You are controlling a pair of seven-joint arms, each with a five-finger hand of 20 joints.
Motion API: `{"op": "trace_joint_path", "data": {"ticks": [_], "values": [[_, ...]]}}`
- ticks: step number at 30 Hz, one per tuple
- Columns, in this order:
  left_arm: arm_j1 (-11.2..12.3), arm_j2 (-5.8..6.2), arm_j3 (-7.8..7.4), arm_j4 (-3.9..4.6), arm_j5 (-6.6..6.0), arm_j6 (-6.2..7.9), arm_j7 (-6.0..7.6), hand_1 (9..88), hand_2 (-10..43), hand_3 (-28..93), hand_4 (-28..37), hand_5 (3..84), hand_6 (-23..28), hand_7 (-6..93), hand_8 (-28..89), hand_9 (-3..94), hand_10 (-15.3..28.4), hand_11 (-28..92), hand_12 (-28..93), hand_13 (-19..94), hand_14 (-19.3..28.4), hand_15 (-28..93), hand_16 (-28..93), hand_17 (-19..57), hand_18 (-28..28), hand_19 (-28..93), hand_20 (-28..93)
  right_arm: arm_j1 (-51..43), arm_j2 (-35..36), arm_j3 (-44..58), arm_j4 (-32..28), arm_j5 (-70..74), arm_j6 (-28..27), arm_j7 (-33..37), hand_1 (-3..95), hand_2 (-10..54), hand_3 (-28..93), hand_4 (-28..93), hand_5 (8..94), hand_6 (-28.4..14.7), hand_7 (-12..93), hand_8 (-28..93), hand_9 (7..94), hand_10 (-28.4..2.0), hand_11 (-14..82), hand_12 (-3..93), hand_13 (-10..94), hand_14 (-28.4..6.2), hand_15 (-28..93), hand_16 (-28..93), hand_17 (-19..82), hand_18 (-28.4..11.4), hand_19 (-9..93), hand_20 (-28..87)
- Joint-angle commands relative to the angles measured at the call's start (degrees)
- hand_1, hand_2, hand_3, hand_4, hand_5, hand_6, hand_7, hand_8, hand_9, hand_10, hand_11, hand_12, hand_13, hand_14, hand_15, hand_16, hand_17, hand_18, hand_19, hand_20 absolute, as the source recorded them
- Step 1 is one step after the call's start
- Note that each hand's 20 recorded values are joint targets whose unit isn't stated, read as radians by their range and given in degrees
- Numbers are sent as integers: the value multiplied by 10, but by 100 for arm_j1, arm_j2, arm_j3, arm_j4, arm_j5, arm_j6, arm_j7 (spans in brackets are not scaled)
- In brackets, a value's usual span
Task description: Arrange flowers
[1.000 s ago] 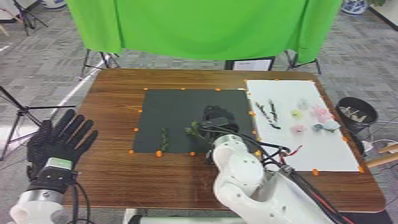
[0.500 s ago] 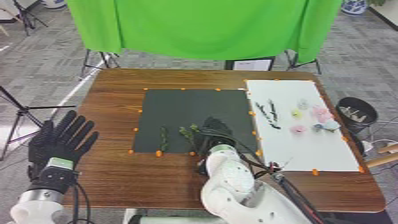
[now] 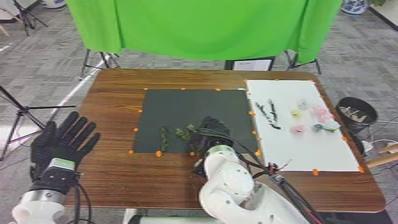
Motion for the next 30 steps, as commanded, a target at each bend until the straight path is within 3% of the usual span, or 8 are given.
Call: {"op": "trace_joint_path", "data": {"ticks": [1, 8, 14, 15, 22, 26, 29, 30], "values": [[-54, -60, 73, 3, 54, 52, -175, 279, 130, 722, -283, 441, 83, 122, -81, 373, 147, 197, 108, 266, 154, 344, -65, -63, 140, 344, 100, -73, -172, 99, -48, 46, -191, -102, 379, -87, 715, -140, 728, -62, 391, 156, 839, -175, 345, 286, 900, -74, 520, 346, 644, -182, 932, 337], [-69, -78, 119, 16, 66, 34, -222, 279, 131, 722, -283, 441, 84, 121, -81, 373, 147, 197, 107, 266, 154, 345, -65, -62, 140, 343, 100, -136, -244, 182, 59, -124, -136, -114, 375, -83, 718, -144, 728, -60, 371, 143, 837, -177, 326, 274, 900, -75, 510, 345, 644, -181, 932, 335], [-99, -133, 150, 41, 79, 38, -342, 279, 131, 723, -283, 442, 84, 122, -82, 372, 147, 197, 107, 266, 154, 346, -65, -62, 140, 343, 100, -226, -337, 267, 91, -271, -111, -137, 373, -77, 721, -144, 727, -63, 355, 140, 838, -178, 315, 268, 903, -76, 505, 343, 645, -180, 932, 332], [-84, -103, 162, 39, 53, 35, -271, 279, 131, 722, -283, 442, 84, 122, -81, 372, 147, 197, 107, 266, 154, 346, -65, -63, 140, 344, 100, -198, -303, 241, 99, -325, -34, -150, 373, -77, 721, -144, 723, -64, 351, 138, 833, -178, 313, 267, 903, -76, 504, 343, 646, -179, 932, 331], [-15, -156, 89, 29, 107, -21, -258, 279, 131, 721, -283, 441, 84, 121, -82, 372, 147, 197, 107, 266, 155, 345, -65, -62, 140, 343, 99, -77, -174, 289, -6, -197, 155, -116, 358, -73, 731, -145, 686, -73, 344, 114, 794, -191, 311, 262, 905, -77, 501, 343, 652, -172, 932, 323], [-4, -172, 98, 36, 82, -61, -207, 279, 131, 723, -283, 441, 84, 122, -81, 372, 147, 196, 108, 266, 155, 345, -65, -62, 140, 343, 99, -55, -45, 280, -201, -224, 269, -237, 312, -70, 737, -137, 682, -76, 361, -82, 788, -193, 310, 257, 904, -78, 501, 343, 654, -169, 932, 321], [46, -185, 70, 38, 70, -142, -110, 279, 130, 723, -283, 441, 84, 122, -82, 372, 147, 196, 108, 266, 155, 345, -66, -62, 140, 344, 99, -56, 416, 254, -519, -28, 330, -671, 293, -67, 742, -148, 672, -80, 350, -97, 768, -195, 309, 257, 893, -78, 511, 346, 646, -171, 932, 330], [55, -164, 59, 48, 48, -168, -69, 280, 130, 722, -283, 441, 84, 122, -81, 372, 147, 196, 108, 265, 155, 345, -66, -62, 140, 344, 99, -137, 559, 371, -636, 222, 272, -1032, 291, -34, 754, -149, 669, -79, 355, -97, 763, -193, 311, 257, 882, -78, 522, 347, 635, -175, 932, 343]]}}
